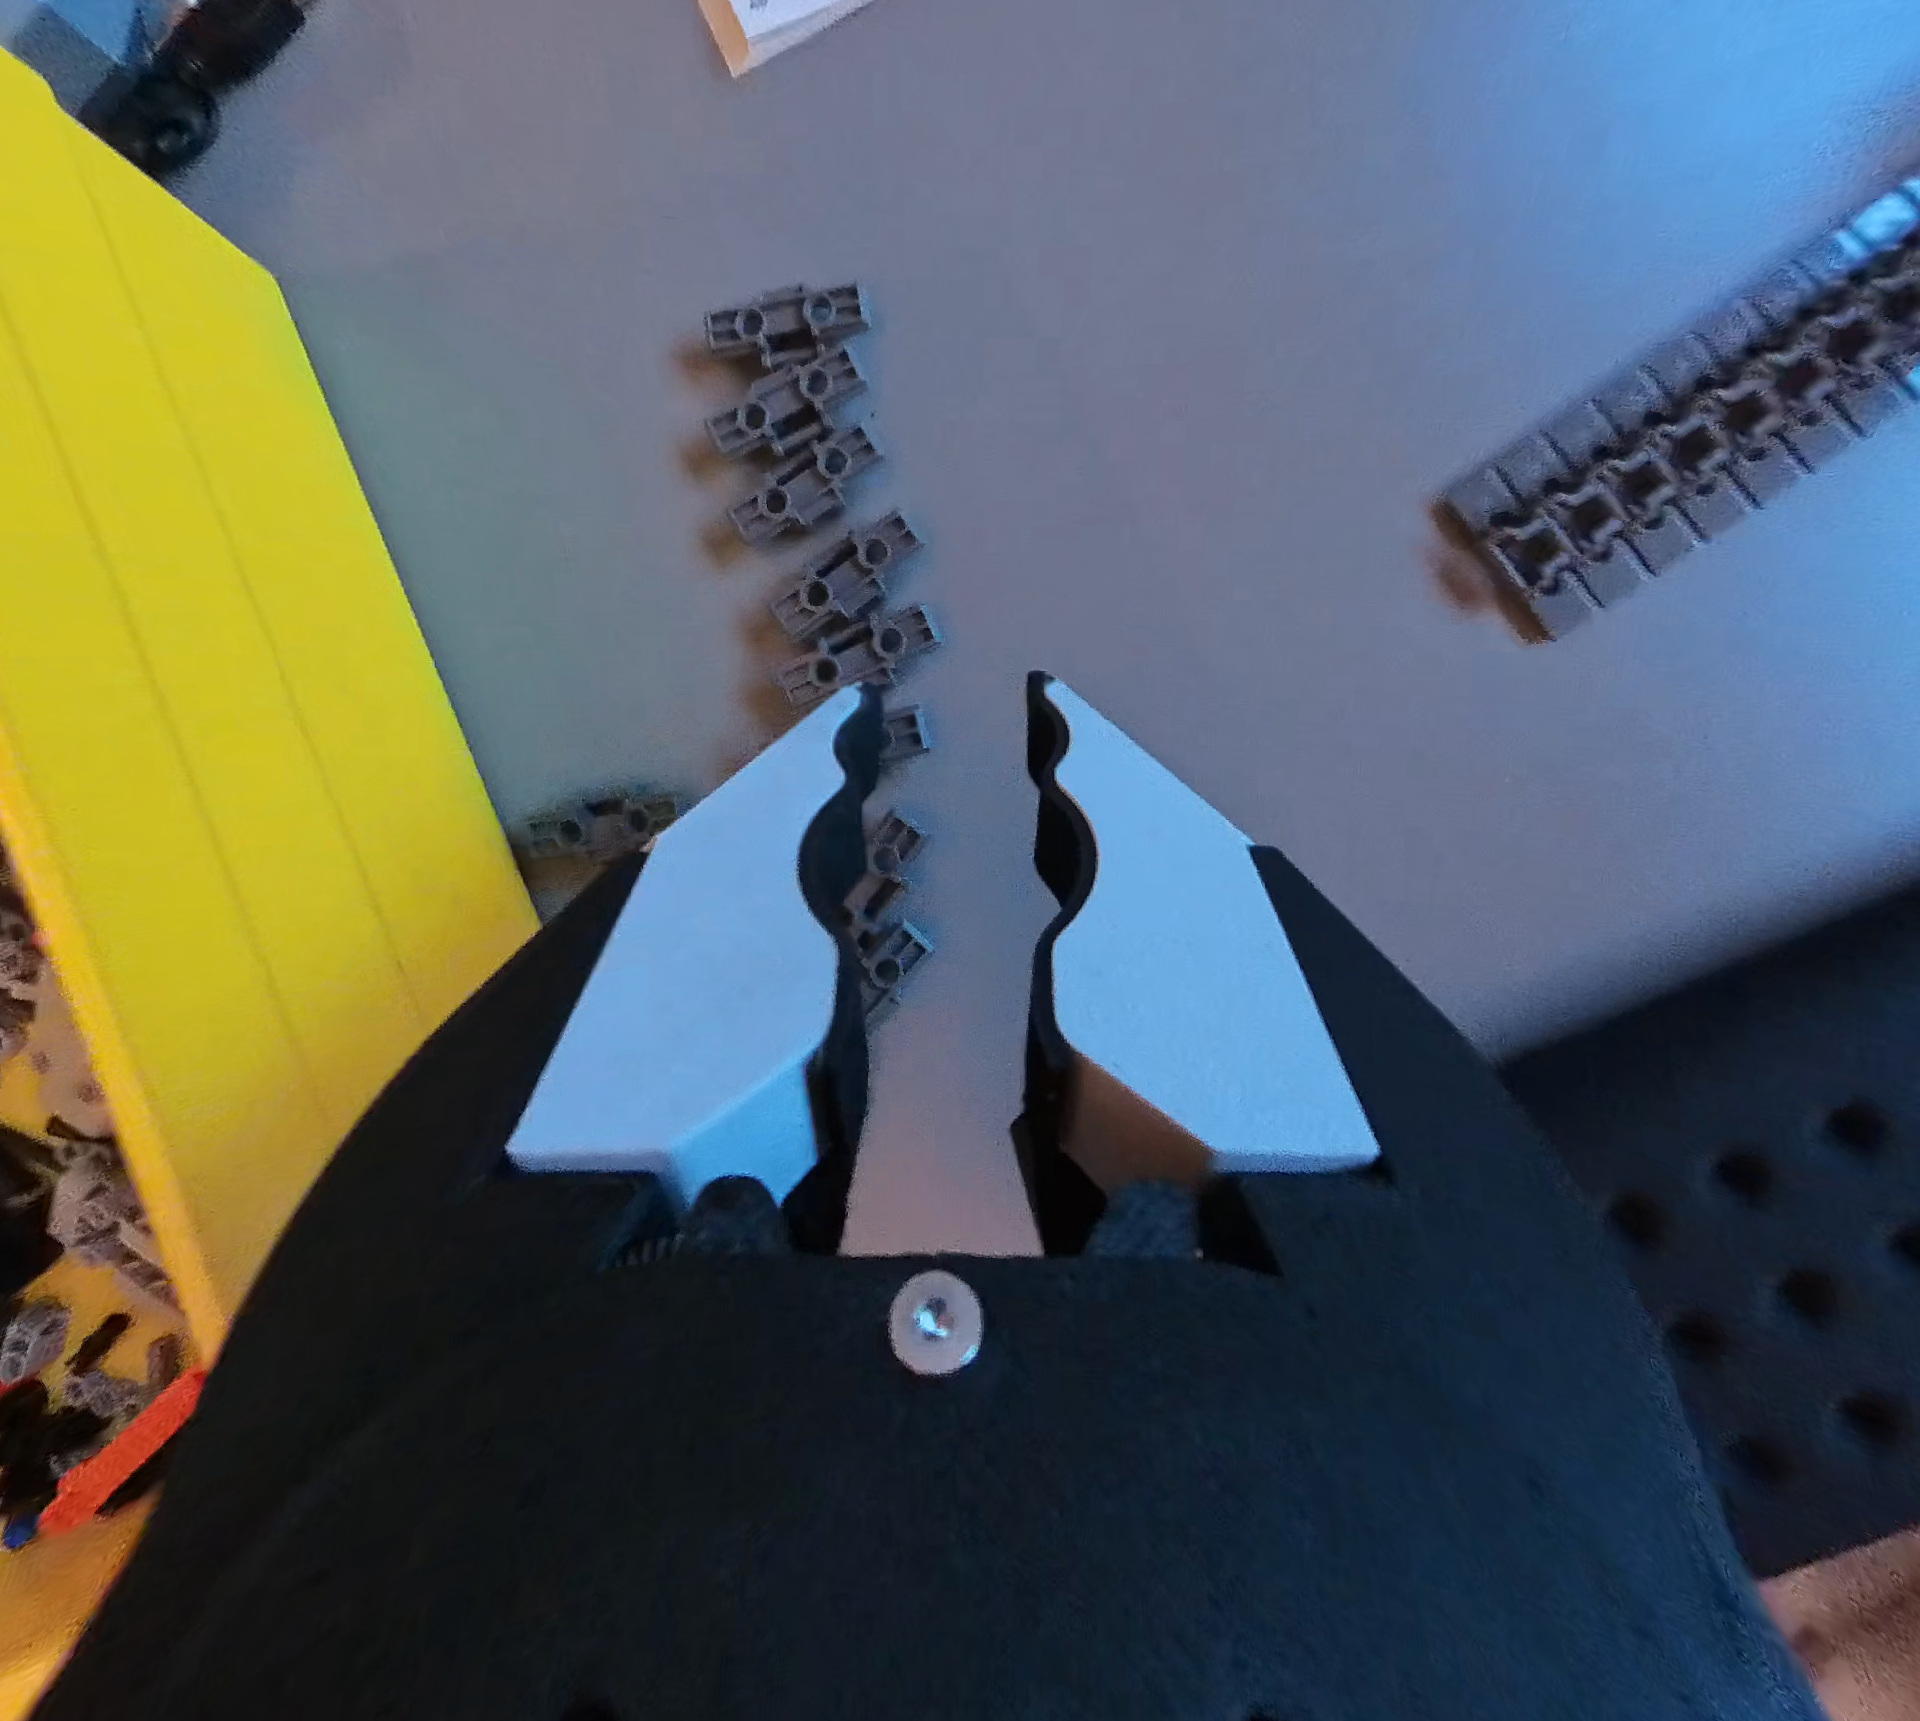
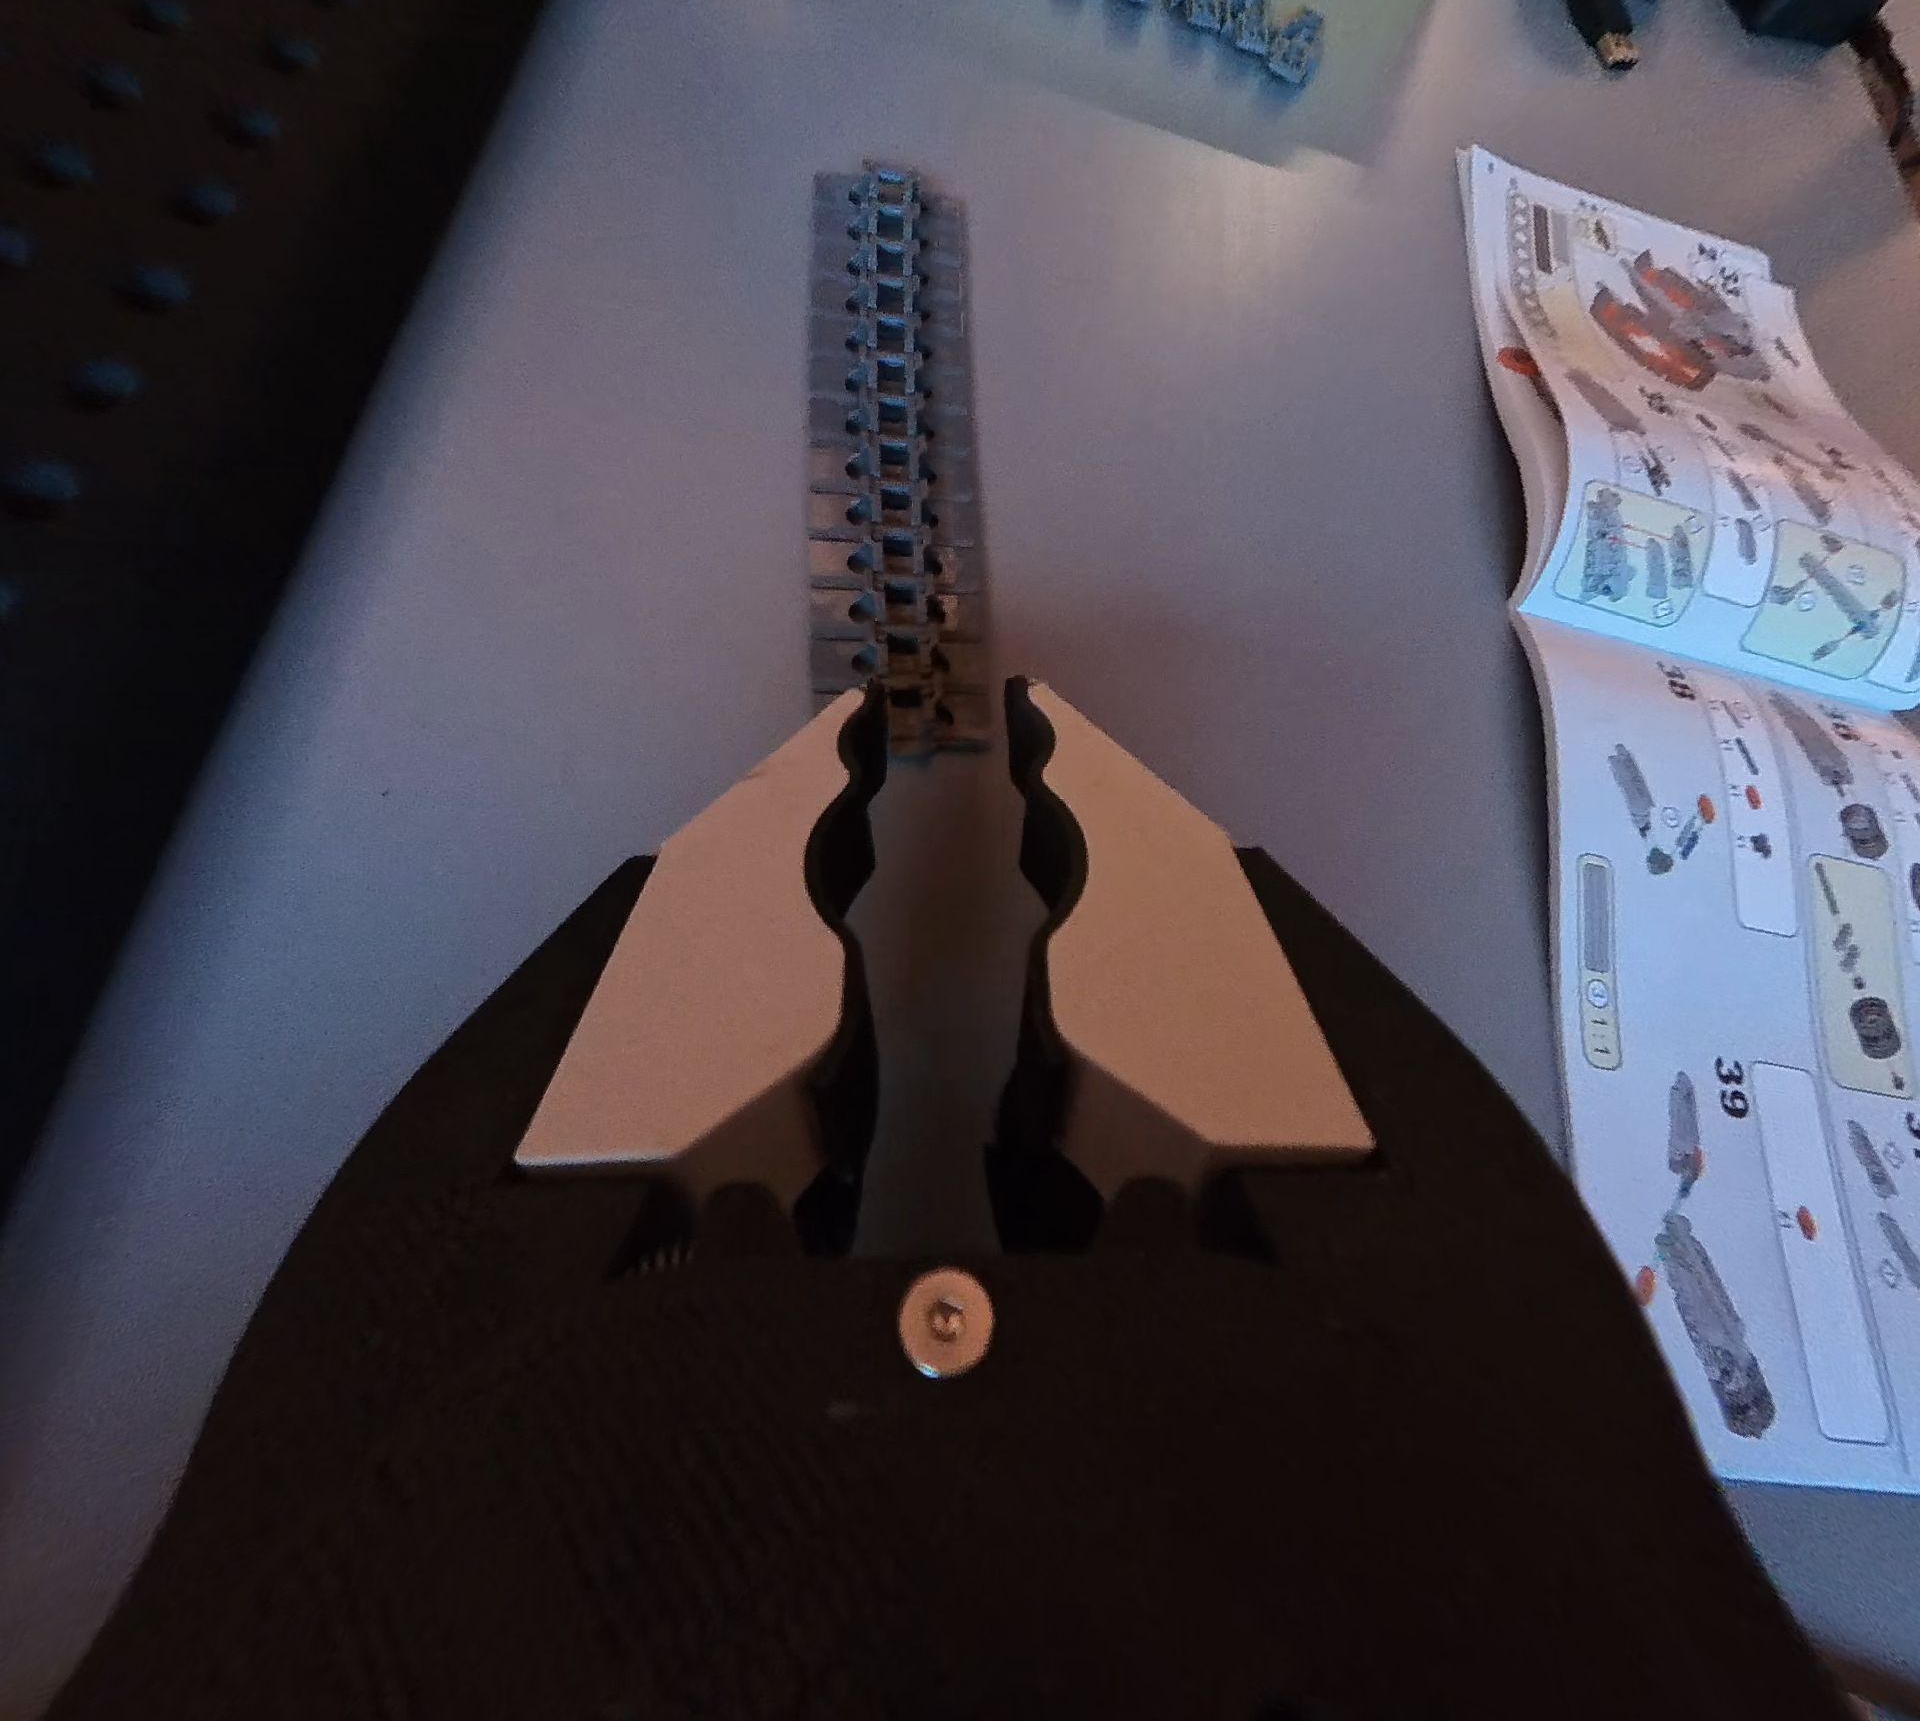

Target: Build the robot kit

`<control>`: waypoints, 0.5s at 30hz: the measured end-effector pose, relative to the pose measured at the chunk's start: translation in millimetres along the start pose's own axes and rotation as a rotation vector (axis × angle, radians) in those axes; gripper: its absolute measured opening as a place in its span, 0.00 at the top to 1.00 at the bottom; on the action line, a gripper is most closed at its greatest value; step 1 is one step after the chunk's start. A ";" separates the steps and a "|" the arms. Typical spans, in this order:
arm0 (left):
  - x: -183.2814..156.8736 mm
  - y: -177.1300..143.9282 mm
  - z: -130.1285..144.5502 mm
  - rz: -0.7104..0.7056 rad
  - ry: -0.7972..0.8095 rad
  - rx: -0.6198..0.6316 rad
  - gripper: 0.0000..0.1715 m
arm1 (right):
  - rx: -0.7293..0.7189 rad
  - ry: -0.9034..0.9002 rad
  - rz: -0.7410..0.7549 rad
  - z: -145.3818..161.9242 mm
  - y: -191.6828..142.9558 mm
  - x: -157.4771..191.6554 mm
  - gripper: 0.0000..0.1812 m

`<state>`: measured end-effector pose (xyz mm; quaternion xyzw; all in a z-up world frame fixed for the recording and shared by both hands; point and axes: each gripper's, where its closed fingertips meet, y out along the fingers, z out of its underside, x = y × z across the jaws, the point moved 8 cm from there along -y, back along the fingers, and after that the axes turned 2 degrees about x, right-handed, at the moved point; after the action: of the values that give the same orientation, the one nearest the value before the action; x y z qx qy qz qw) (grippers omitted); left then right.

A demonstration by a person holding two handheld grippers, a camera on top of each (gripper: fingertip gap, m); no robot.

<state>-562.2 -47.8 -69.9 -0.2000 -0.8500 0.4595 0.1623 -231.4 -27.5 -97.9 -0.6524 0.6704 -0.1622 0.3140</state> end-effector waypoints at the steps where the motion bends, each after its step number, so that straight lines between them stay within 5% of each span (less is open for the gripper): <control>1: 2.6 5.7 -0.7 -0.014 -0.019 0.043 0.84 | -0.008 -0.001 0.003 -1.0 -1.6 0.0 0.88; 15: 17.4 30.6 -2.7 -0.077 -0.132 0.077 0.85 | 0.010 -0.010 0.006 1.1 -5.4 -2.7 0.89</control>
<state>-570.2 -22.1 -92.8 -0.1300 -0.8476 0.4975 0.1309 -226.7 -25.2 -94.8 -0.6495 0.6701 -0.1613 0.3212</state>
